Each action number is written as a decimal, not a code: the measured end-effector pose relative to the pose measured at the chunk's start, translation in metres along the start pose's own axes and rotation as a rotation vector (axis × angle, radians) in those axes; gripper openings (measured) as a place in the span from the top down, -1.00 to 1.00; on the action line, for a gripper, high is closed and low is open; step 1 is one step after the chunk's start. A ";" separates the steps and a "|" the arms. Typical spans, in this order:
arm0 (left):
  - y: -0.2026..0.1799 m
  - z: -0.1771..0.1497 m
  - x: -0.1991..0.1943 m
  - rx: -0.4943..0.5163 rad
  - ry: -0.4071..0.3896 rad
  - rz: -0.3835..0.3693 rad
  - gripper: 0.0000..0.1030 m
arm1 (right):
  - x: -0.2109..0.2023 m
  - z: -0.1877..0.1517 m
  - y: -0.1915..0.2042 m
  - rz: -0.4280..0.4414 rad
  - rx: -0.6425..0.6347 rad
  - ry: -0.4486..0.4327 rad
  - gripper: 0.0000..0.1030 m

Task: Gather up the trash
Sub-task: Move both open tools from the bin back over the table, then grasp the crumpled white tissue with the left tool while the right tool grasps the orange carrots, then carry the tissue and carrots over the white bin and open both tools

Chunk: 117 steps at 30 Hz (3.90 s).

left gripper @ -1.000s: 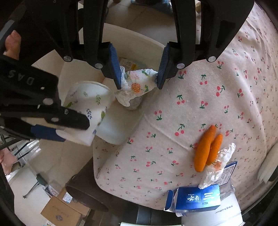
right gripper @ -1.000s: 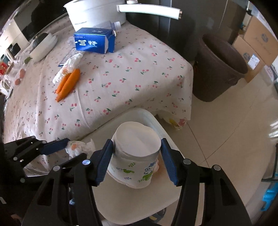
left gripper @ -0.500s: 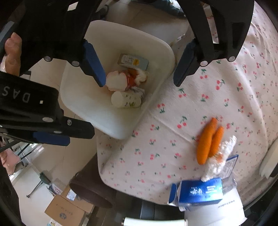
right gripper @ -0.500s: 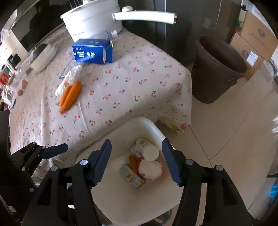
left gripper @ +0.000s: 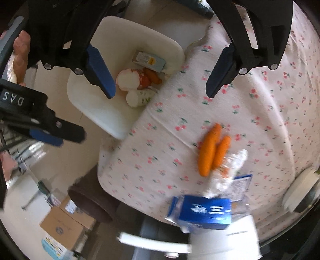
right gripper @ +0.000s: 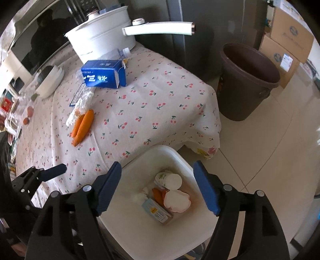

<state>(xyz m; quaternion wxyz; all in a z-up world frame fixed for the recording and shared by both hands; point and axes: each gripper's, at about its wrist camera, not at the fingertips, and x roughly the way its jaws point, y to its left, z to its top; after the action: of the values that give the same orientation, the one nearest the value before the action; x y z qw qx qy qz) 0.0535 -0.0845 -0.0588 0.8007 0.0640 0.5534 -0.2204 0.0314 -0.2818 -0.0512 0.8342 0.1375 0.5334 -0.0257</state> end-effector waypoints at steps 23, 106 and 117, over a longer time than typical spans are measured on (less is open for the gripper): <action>0.138 0.059 -0.034 -0.290 -0.065 0.054 -0.74 | 0.011 0.041 0.005 0.145 0.088 -0.011 -0.52; 0.152 0.061 -0.027 -0.350 -0.089 -0.039 0.42 | 0.066 0.076 0.103 0.286 -0.091 0.072 0.80; 0.107 0.056 -0.023 -0.260 -0.068 -0.089 0.42 | 0.007 0.066 0.045 0.253 -0.078 -0.007 0.80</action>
<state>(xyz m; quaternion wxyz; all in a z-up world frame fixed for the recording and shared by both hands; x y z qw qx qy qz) 0.1400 -0.0012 -0.0318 0.8099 -0.0725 0.5522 -0.1842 0.1013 -0.2542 -0.0229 0.8374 0.1707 0.5095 0.1000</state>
